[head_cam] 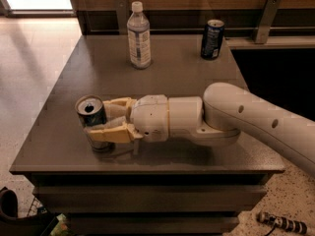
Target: Move redbull can near blue plastic bottle
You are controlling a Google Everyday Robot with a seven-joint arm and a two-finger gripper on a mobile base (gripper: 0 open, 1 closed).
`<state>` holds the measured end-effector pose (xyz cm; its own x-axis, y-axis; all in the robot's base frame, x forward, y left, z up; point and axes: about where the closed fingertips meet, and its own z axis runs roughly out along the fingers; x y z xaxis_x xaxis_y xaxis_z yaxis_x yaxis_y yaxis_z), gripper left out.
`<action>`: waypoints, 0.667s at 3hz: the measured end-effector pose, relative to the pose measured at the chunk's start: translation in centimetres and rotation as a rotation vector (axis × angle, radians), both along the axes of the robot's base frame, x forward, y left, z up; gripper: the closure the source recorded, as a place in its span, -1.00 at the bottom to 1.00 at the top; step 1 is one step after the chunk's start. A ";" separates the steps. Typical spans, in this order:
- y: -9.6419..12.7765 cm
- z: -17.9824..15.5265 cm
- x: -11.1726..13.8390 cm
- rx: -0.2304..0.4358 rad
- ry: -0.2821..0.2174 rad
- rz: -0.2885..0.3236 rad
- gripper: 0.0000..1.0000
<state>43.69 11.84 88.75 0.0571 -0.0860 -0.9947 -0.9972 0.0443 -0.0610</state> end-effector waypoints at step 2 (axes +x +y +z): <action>-1.4 2.6 4.0 -0.009 -0.004 -0.021 1.00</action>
Offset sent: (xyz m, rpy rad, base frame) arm 0.0898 -0.0348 0.0544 -0.0073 -0.0048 -0.0630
